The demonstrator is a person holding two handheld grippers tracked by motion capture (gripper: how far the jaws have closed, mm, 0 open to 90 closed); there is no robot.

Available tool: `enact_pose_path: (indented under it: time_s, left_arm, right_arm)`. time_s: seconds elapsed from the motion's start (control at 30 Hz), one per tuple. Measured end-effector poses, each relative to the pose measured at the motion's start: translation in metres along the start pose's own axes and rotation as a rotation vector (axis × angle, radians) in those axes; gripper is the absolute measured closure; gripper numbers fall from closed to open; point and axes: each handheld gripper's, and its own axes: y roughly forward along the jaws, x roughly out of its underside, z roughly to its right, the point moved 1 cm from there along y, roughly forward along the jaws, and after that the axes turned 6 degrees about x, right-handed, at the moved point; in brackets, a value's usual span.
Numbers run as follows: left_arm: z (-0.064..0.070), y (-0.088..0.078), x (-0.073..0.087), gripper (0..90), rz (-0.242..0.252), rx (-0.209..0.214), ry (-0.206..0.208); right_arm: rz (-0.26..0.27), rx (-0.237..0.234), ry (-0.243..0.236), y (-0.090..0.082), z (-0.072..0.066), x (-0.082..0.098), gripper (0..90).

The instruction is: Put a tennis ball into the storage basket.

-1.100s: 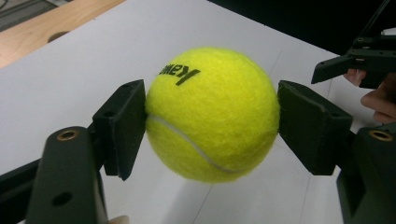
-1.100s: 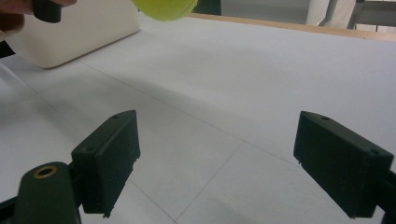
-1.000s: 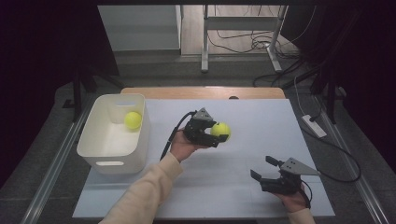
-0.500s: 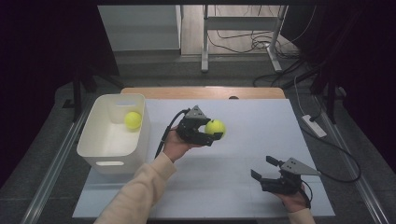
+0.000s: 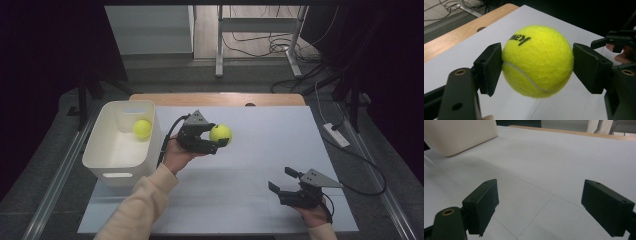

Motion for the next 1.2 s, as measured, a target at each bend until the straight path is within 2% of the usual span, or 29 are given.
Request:
enact_pose_path:
  time_s: [0.3, 0.77, 1.2]
  left_arm:
    - [-0.006, -0.01, 0.004, 28.0, 0.014, -0.021, -0.016]
    - [-0.008, -0.032, 0.004, 27.9, 0.036, -0.069, -0.008]
    - [-0.008, -0.046, 0.0, 27.9, 0.053, -0.086, -0.004]
  right_arm:
    - [-0.002, 0.002, -0.001, 0.0, 0.0, 0.0, 14.5]
    - [-0.005, 0.004, -0.005, 0.001, -0.001, 0.0, 14.5]
    - [-0.007, 0.003, -0.006, 0.001, -0.002, 0.0, 14.5]
